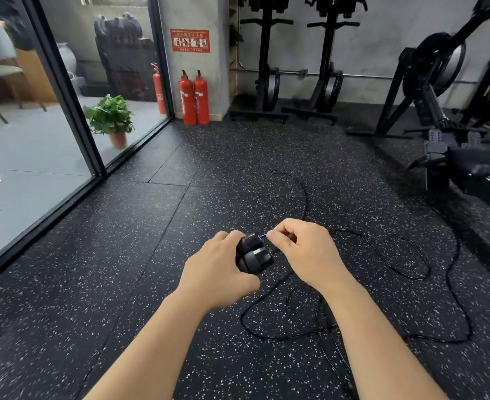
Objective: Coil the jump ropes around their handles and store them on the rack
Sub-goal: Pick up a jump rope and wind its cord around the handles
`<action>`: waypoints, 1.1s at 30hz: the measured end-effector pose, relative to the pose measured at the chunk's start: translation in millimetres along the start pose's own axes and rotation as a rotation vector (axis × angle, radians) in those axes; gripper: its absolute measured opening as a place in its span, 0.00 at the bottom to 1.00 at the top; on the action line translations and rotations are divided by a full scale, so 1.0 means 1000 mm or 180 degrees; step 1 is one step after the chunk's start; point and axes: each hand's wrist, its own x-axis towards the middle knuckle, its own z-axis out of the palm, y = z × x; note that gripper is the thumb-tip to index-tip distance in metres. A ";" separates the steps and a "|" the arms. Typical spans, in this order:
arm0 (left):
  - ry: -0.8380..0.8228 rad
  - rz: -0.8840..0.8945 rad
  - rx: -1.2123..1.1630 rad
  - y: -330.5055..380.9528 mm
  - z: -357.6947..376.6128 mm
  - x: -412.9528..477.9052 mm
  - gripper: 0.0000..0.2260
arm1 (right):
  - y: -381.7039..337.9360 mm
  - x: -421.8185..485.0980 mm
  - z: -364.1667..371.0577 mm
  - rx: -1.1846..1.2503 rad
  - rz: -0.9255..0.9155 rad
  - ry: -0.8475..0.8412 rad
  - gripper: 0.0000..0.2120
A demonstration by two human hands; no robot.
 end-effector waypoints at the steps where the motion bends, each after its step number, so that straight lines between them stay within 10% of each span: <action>1: -0.0001 -0.0013 -0.0019 0.000 -0.001 0.000 0.17 | 0.000 0.000 0.000 -0.0157 -0.0065 -0.0024 0.13; 7: -0.0325 -0.0250 -0.0667 0.004 -0.001 -0.006 0.15 | 0.000 -0.001 0.005 -0.1101 -0.0590 0.0660 0.27; 19: -0.0640 -0.0201 -0.1480 0.012 0.001 -0.007 0.16 | -0.012 -0.003 -0.012 -0.0648 0.0029 0.1044 0.32; 33: -0.0654 -0.0352 -0.3044 0.001 -0.023 -0.011 0.14 | 0.015 -0.005 -0.053 0.2040 0.0659 0.0164 0.16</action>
